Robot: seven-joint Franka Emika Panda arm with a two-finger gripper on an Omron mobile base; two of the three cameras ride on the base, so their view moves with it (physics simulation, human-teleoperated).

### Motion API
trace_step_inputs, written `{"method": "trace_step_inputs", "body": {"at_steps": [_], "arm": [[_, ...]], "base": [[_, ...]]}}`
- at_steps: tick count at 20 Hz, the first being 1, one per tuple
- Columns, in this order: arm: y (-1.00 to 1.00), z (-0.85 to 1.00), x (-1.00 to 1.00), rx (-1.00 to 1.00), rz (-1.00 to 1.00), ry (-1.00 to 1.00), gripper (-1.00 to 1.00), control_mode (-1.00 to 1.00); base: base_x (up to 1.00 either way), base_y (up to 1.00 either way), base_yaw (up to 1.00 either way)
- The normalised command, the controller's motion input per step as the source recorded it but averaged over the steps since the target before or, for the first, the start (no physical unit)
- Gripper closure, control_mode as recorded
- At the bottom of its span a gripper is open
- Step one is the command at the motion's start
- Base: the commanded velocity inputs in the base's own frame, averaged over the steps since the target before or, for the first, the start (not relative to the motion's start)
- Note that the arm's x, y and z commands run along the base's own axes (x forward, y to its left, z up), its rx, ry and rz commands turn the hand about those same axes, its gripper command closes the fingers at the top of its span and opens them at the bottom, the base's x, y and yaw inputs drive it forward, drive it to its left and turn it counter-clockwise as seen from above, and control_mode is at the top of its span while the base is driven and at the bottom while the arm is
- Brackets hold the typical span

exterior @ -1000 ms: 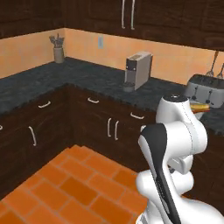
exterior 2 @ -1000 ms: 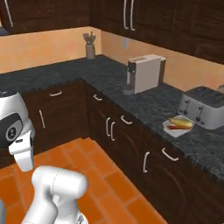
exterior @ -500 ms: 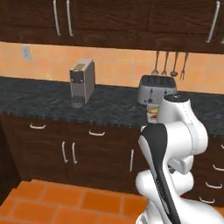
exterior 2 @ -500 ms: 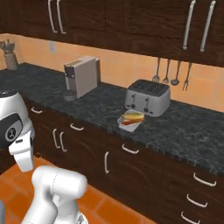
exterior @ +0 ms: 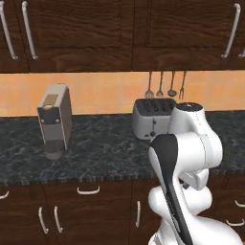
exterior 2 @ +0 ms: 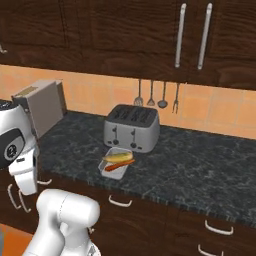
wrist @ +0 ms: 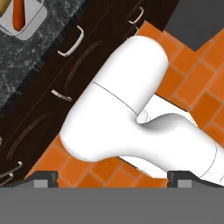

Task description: Take the meat container that has the chicken drumstick and place it on the second highest rack of the freezer. Then take the vegetable container that has the cucumber and carrot and place it on the highest rack of the freezer.

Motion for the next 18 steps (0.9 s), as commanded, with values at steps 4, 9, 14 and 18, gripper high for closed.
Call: {"method": "trace_step_inputs", "body": {"at_steps": [4,9,14,18], "arm": [[0.0,0.0,0.0,0.0,0.0,0.0,-1.0,1.0],[0.0,0.0,0.0,0.0,0.0,0.0,-1.0,1.0],[0.0,0.0,0.0,0.0,0.0,0.0,-1.0,1.0],[-0.42,0.0,0.57,0.05,0.08,0.1,-1.0,-1.0]], "base": [[0.37,0.0,-0.26],[0.09,-0.04,-0.11],[0.18,-0.13,0.0],[0.11,-0.04,0.0]]}}
